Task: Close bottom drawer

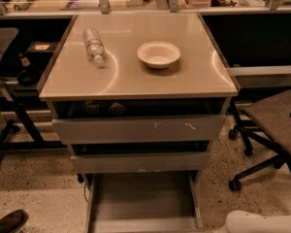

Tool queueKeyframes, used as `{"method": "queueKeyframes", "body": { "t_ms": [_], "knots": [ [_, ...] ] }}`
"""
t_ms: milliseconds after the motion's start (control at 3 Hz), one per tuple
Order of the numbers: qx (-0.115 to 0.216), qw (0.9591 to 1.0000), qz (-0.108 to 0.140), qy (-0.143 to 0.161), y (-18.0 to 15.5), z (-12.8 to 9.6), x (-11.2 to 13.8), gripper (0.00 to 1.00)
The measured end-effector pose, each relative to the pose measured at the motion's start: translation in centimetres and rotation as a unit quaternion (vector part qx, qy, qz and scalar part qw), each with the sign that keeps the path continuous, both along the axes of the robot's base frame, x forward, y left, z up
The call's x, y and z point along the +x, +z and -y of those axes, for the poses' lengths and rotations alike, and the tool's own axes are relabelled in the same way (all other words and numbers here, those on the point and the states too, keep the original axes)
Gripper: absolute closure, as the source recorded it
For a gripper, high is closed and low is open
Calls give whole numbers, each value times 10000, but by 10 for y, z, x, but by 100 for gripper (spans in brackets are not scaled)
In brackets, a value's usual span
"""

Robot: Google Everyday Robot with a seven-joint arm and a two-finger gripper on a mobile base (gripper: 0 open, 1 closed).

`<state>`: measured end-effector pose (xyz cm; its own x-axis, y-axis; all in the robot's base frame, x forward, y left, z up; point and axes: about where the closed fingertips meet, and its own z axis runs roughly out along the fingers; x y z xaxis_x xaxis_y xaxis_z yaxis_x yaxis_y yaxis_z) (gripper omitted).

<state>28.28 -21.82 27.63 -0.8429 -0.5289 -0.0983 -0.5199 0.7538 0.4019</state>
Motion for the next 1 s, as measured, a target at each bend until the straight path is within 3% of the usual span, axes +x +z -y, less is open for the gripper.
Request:
{"method": "queueKeyframes", "body": {
  "t_ms": [333,667,1000],
  "knots": [
    [179,9998,-34,-58,-16,0,4,100],
    [719,9972,152,-134,-46,-3,24,100],
    [1054,9938,347,-112,-67,-4,46,100]
  ]
}}
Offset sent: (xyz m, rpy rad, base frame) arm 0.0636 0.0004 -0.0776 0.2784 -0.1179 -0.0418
